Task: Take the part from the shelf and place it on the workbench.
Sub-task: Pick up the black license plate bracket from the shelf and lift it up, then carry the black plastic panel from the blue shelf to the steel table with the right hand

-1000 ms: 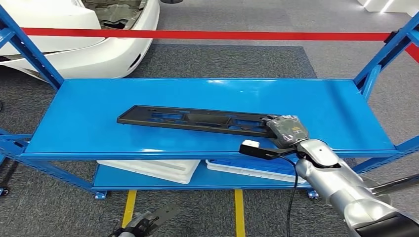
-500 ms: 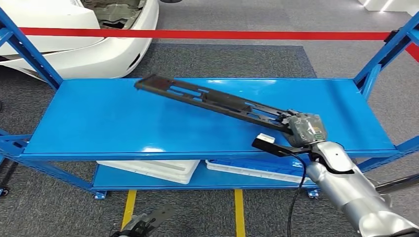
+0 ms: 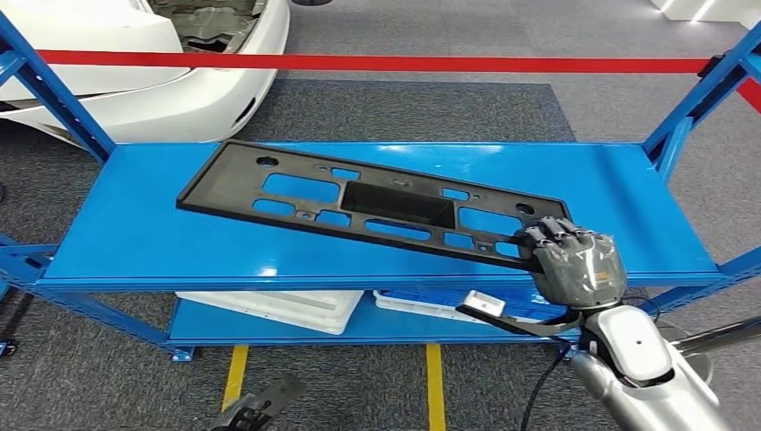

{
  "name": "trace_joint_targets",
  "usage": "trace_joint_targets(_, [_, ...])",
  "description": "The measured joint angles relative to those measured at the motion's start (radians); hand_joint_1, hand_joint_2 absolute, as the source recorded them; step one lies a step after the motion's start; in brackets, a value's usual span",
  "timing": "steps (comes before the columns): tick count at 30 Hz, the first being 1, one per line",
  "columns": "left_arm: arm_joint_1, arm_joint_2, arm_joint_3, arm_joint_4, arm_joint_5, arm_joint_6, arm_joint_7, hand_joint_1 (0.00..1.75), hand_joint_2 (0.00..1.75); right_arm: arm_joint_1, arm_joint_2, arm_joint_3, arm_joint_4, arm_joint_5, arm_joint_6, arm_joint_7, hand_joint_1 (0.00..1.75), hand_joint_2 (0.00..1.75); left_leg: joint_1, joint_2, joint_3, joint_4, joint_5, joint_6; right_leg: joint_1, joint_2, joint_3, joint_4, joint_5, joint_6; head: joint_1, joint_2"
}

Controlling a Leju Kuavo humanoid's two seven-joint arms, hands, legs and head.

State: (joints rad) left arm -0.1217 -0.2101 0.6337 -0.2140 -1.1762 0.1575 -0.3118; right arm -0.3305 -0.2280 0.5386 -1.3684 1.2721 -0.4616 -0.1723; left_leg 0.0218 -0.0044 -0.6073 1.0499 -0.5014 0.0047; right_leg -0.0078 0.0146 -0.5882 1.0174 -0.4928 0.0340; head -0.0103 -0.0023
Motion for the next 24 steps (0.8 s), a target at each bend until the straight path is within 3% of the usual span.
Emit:
trace_joint_targets(4, [0.007,0.001,0.016,0.0,0.021,0.009,-0.019,0.0,0.0,0.093,-0.023,0.011,-0.118,0.063,-0.016,0.054,1.75,1.75,0.0,0.0,0.0,0.0,0.0,0.0,0.0,0.0,0.0,0.0,0.0,0.0,0.0,0.0])
trace_joint_targets(10, [0.02,0.002,0.037,0.0,0.038,0.013,-0.046,0.0,0.0,0.246,-0.022,0.023,-0.231,0.164,-0.112,0.151,1.75,1.75,0.0,0.0,0.0,0.0,-0.001,0.0,0.0,0.0,0.0,0.0,-0.001,0.0,0.0,0.0])
trace_joint_targets(14, [0.023,0.002,0.049,0.0,0.044,0.011,-0.062,0.0,1.75,0.315,-0.013,0.027,-0.269,0.186,-0.126,0.173,1.75,1.75,0.0,0.0,0.0,0.0,-0.001,0.0,0.0,0.0,0.0,0.0,-0.001,0.0,0.0,0.0])
trace_joint_targets(24, [0.026,0.002,0.054,0.0,0.05,0.003,-0.075,0.0,1.75,0.386,0.012,0.028,-0.294,0.195,-0.138,0.174,1.75,1.75,0.0,0.0,0.0,0.0,0.0,0.0,0.0,0.0,0.001,0.0,-0.001,0.0,0.0,0.0])
